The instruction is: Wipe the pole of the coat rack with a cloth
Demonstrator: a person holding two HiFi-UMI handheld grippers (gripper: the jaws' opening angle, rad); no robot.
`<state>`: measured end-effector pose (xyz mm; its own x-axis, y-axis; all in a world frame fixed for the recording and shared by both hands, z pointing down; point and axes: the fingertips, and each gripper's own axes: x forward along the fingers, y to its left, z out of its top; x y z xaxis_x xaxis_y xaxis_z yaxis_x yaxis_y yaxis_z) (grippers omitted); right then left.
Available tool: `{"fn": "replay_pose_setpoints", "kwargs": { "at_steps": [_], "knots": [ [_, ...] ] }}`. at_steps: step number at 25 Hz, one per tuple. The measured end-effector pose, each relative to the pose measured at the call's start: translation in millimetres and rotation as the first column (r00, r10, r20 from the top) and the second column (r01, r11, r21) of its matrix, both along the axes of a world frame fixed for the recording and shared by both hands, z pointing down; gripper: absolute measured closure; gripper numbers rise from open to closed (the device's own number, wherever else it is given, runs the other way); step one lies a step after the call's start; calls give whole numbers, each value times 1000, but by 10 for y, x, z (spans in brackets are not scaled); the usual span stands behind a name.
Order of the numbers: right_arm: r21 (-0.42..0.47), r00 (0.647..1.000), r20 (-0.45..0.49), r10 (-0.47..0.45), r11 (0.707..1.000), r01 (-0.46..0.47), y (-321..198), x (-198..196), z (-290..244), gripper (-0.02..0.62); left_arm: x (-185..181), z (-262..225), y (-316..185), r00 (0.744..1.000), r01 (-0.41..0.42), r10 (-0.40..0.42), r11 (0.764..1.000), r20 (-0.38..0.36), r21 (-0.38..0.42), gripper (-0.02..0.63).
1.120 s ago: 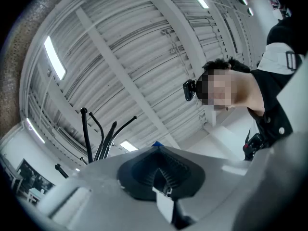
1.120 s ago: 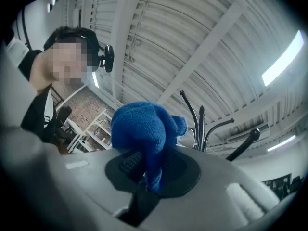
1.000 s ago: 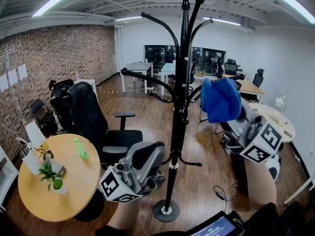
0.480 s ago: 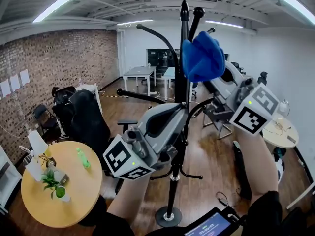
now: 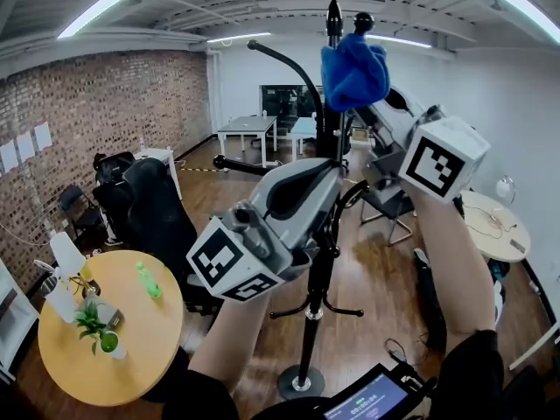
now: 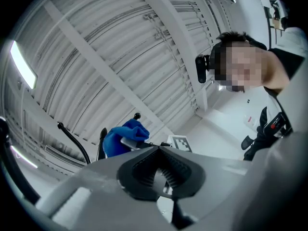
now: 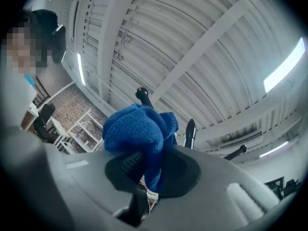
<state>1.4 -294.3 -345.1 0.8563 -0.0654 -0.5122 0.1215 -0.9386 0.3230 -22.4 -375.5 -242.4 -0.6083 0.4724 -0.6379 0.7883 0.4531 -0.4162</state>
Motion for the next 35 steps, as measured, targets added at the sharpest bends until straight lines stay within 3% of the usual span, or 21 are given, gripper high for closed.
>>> {"fn": "replay_pose_setpoints", "kwargs": {
  "at_steps": [12, 16, 23, 31, 35],
  "knots": [
    [80, 988, 100, 117, 989, -126, 315, 221, 438, 545, -17, 137, 91, 1000, 9, -8, 1000, -16, 10, 603],
    [155, 984, 128, 123, 978, -142, 356, 241, 593, 545, 3, 184, 65, 999, 23, -23, 1000, -33, 10, 603],
    [189, 969, 221, 113, 969, -156, 270, 386, 1103, 545, 34, 297, 18, 999, 27, -26, 999, -48, 20, 603],
    [187, 907, 407, 110, 962, -200, 345, 380, 1801, 545, 40, 414, 20, 997, 22, -18, 999, -79, 46, 603],
    [220, 864, 501, 50, 958, -183, 447, 319, 2085, 545, 35, 475, 88, 996, 22, -16, 998, -82, 67, 603]
  ]
}}
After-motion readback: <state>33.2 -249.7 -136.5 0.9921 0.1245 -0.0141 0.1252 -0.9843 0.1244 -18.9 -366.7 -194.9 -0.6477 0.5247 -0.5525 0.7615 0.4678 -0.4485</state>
